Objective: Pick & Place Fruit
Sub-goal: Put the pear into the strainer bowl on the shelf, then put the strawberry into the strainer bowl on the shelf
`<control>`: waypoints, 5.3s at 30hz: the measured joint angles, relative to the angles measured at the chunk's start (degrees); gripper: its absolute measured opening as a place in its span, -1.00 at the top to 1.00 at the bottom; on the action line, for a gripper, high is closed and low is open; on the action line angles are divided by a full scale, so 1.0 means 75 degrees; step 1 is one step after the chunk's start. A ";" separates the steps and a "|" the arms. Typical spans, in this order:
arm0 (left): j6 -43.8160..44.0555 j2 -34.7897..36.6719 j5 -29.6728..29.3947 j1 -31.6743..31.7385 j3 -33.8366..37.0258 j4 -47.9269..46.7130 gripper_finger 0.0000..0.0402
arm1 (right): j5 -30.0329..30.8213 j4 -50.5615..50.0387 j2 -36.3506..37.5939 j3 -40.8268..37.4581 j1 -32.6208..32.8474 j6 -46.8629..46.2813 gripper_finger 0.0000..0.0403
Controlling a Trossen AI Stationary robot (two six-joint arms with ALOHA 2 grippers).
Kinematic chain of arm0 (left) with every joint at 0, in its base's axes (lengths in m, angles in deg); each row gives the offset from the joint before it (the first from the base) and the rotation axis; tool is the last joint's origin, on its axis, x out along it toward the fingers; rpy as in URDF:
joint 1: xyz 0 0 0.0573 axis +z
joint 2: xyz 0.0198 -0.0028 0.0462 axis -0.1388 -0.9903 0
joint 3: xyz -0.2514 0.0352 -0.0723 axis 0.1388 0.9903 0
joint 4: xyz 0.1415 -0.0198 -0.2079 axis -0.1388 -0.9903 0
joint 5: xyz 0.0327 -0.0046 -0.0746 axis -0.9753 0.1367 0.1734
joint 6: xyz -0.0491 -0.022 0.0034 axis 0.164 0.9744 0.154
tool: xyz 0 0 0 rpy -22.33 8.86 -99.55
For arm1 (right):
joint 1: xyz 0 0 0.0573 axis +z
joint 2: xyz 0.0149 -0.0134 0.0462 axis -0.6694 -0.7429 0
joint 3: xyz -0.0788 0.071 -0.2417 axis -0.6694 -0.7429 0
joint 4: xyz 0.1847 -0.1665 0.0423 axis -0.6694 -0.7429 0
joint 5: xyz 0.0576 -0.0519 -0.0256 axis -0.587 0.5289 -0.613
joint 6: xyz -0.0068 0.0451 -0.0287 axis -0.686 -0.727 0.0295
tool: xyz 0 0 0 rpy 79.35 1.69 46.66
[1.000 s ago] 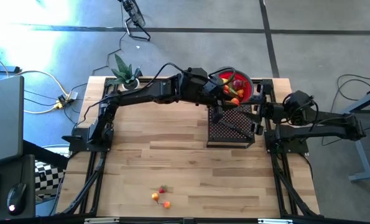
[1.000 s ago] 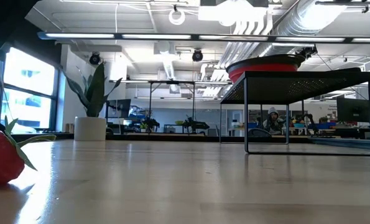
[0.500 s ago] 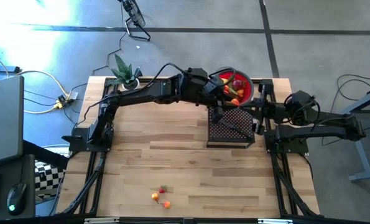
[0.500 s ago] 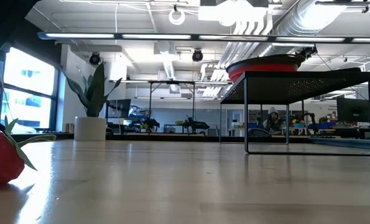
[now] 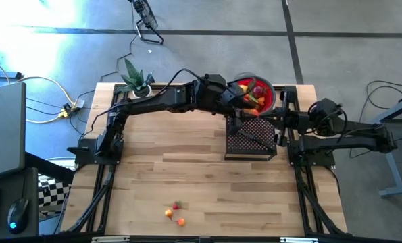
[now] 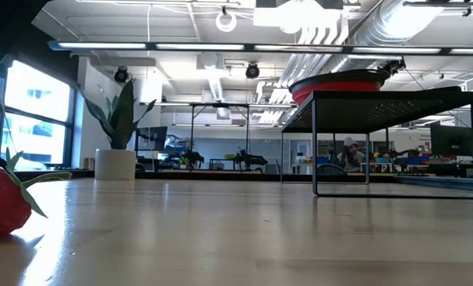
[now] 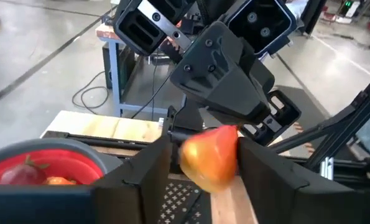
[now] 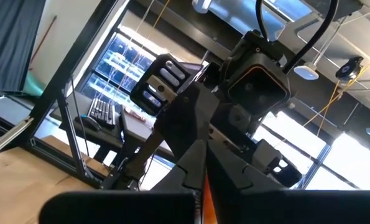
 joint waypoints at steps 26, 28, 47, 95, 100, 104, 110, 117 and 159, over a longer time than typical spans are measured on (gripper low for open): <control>-0.1357 0.0015 -0.0017 -0.0008 0.0143 -0.0021 -0.31 | 0.2922 -0.1308 0.0530 0.0000 0.0001 -0.0003 0.98; -0.1641 0.0015 -0.0052 -0.0009 0.0143 -0.0026 -0.31 | 0.3516 -0.1492 0.0530 0.0000 -0.0002 -0.0018 0.98; -0.1852 0.0012 -0.0906 0.0000 0.0149 -0.0405 -0.31 | 0.7374 -0.3734 0.0311 -0.0003 -0.0005 -0.1896 0.98; -0.1868 0.0220 -0.1999 -0.0511 0.1703 0.0152 -0.31 | 0.3219 -0.4112 0.1372 -0.0003 0.0190 -0.2818 0.94; -0.1738 0.0827 -0.2421 -0.0986 0.3486 0.1209 -0.31 | 0.2690 -0.4126 0.1480 -0.0003 0.0342 -0.2838 0.97; -0.1651 0.1927 -0.2895 -0.1485 0.5091 0.1989 -0.31 | 0.2019 -0.4218 0.1458 -0.0003 0.0431 -0.2841 0.97; -0.1177 0.3493 -0.3999 -0.2472 0.7527 0.2922 -0.31 | 0.1171 -0.4109 0.1321 0.0000 0.0470 -0.3409 0.98; -0.0622 0.4931 -0.4091 -0.3694 0.9229 0.2727 -0.31 | 0.0728 -0.3572 0.0763 0.0000 0.0470 -0.3787 0.98; 0.1958 0.5286 -0.3727 -0.6050 0.9702 0.1408 -0.31 | 0.2501 -0.1058 -0.3063 -0.0004 0.5532 -0.5610 0.98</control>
